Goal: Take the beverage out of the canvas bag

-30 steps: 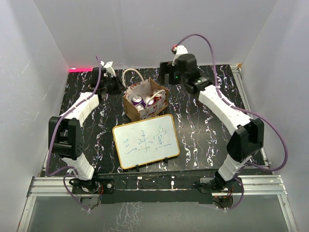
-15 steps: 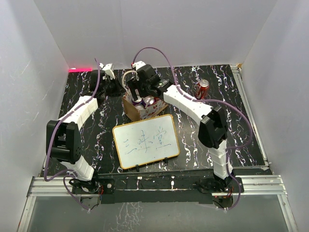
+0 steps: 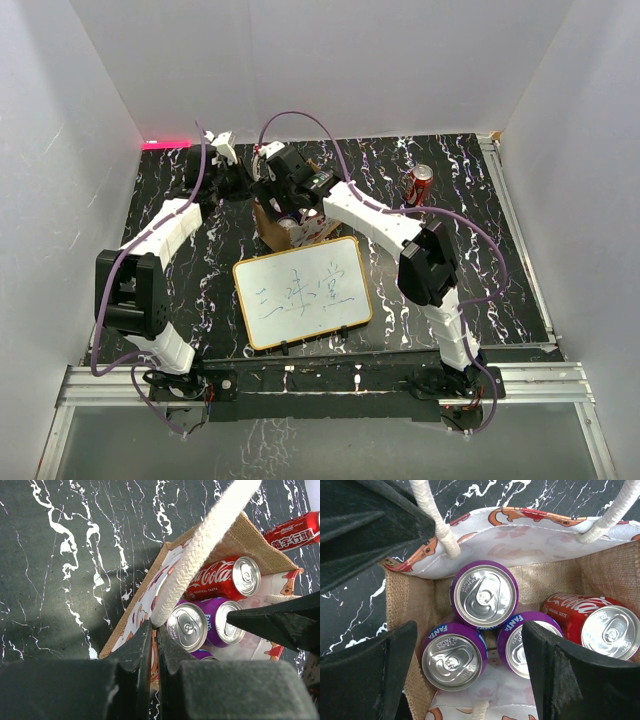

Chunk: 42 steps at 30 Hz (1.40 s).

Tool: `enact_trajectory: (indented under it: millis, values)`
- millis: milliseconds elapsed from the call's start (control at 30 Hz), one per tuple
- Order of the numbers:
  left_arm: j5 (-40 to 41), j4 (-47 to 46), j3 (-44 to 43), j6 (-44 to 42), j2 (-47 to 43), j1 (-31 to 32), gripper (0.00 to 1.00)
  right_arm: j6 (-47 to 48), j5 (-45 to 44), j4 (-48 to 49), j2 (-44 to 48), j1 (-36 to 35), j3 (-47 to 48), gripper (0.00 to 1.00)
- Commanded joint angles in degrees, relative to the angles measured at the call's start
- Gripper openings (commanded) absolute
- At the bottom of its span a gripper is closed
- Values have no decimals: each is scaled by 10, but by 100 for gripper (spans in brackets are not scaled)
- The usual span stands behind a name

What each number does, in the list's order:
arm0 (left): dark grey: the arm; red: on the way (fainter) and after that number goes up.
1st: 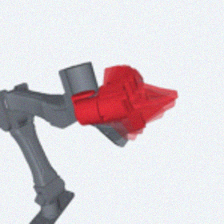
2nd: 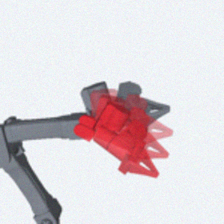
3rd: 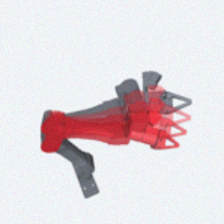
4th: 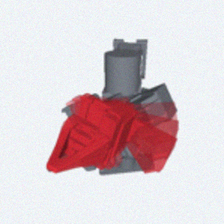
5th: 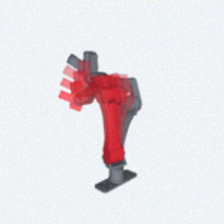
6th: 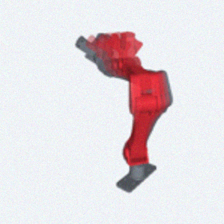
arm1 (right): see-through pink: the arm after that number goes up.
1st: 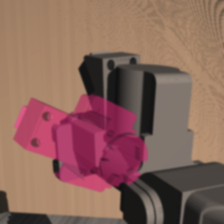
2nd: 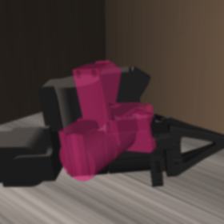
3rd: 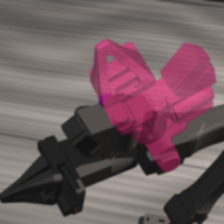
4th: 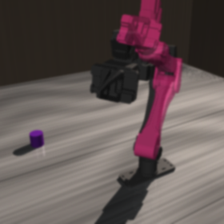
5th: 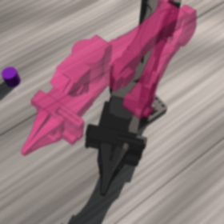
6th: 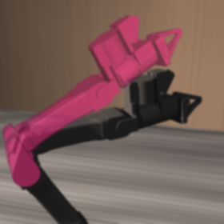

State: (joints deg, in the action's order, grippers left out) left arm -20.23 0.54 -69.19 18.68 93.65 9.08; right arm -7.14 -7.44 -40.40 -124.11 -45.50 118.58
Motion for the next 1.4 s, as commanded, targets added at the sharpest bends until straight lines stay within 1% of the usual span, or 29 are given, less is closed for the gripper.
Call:
enact_trajectory:
  millis: [0, 67, 267, 367, 600, 867, 1000, 1100, 1167, 1200, 1367]
  values:
    - [-18, 11, 3, 6, -28, -13, 0, 19, 17, 37, -3, -2, -12, 90]
    - [-17, 6, 7, 9, -30, -18, 0, 32, 21, 46, -15, -2, -9, 93]
    - [-31, 0, 8, 20, -25, -19, 0, 66, 14, 13, -69, -3, 50, 93]
    - [-44, -8, 11, 28, -23, -19, 0, 79, 4, 13, -77, -3, 52, 93]
    - [-41, -4, 9, 27, -15, -20, 0, 97, -5, 19, -102, -3, 73, 94]
    - [-45, -6, 9, 30, -12, -21, 0, 99, -18, 8, -136, -3, 95, 93]
    - [-56, -10, 6, 38, -8, -29, 0, 96, -13, 10, -131, -4, 104, 87]
    - [-56, -11, 8, 41, -10, -35, 0, 100, -16, 9, -124, -6, 123, 79]
    - [-55, -11, 10, 40, -13, -35, 0, 106, -23, 13, -116, -8, 136, 71]
    - [-55, -13, 11, 39, -14, -35, 0, 108, -26, 16, -111, -8, 141, 65]
    - [-45, -10, 11, 32, -8, -35, 0, 106, -44, 46, -74, -11, 145, 47]
